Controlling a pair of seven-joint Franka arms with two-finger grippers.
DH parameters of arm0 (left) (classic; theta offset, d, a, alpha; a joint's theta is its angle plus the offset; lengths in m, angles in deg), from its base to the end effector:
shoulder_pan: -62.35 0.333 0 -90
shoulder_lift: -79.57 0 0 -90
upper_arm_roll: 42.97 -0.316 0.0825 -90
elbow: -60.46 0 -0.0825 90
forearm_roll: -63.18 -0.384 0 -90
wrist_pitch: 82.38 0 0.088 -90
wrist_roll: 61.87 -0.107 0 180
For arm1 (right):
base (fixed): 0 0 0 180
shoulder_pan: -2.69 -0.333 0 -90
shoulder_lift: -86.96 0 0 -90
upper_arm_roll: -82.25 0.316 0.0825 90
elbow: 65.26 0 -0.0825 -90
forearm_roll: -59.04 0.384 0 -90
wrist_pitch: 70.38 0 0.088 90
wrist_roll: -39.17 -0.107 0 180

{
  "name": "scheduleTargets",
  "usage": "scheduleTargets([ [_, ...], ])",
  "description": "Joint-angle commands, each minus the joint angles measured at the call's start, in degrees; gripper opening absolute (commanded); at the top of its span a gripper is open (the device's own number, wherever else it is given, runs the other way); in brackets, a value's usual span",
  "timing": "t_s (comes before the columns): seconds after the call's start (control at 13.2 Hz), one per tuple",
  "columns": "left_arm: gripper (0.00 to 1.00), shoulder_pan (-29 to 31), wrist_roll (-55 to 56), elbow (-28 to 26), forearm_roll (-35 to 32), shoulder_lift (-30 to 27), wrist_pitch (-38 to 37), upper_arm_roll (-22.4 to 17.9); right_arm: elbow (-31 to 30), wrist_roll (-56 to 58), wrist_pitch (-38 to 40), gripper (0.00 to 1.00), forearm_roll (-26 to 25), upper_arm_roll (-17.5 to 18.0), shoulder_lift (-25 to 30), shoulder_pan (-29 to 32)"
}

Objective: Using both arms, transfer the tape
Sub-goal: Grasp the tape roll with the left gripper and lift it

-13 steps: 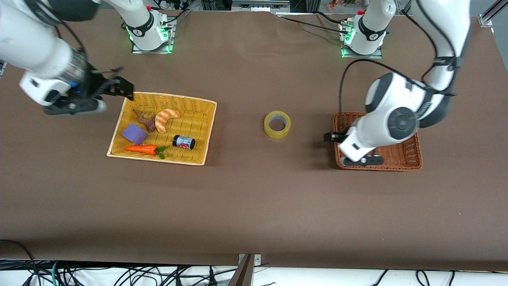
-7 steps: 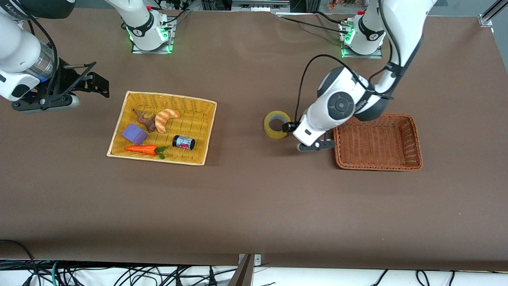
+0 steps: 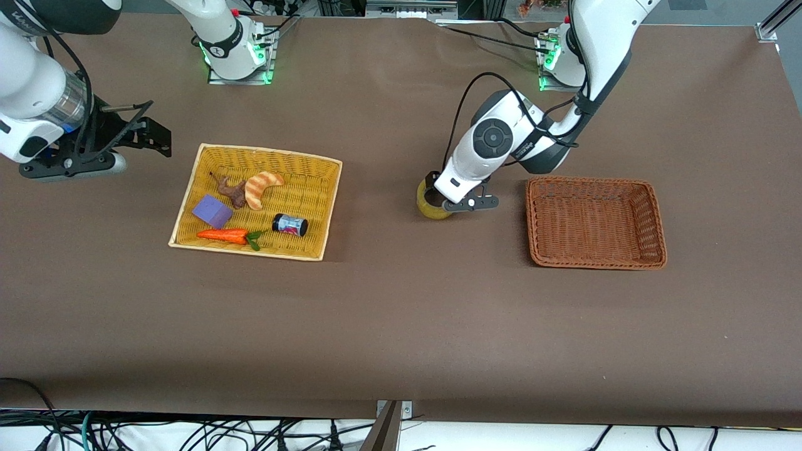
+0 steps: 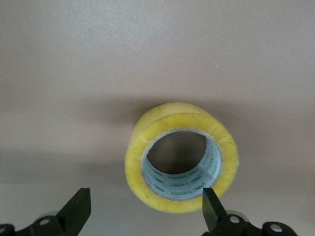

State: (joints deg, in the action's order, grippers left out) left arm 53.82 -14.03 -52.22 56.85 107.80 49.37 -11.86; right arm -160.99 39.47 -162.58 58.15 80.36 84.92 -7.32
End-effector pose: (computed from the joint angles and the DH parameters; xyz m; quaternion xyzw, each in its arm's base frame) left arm 0.4745 -0.3757 0.2462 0.9941 0.0538 -0.0887 0.0327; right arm 0.5571 0.0781 0.5607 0.9960 0.0740 -0.0479 0.0116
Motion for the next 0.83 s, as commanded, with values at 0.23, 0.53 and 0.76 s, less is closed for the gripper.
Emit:
scheduleTargets([
  [0.23, 1.0, 1.1, 3.8, -1.7, -6.2, 0.8, 2.9, 0.7, -0.7, 1.2, -1.6, 1.0, -0.7, 0.7, -1.0, 1.3],
  [0.53, 1.0, 1.1, 4.0, -1.7, -7.2, 3.8, 6.9, 0.3, -1.0, 1.2, -1.7, 1.0, -0.7, 0.7, -1.3, 1.2],
  [0.76, 1.0, 1.1, 8.3, -1.7, -13.7, 5.9, 7.9, 0.3, -1.0, 0.8, -1.8, 1.0, -0.7, 0.7, -1.6, 0.9],
])
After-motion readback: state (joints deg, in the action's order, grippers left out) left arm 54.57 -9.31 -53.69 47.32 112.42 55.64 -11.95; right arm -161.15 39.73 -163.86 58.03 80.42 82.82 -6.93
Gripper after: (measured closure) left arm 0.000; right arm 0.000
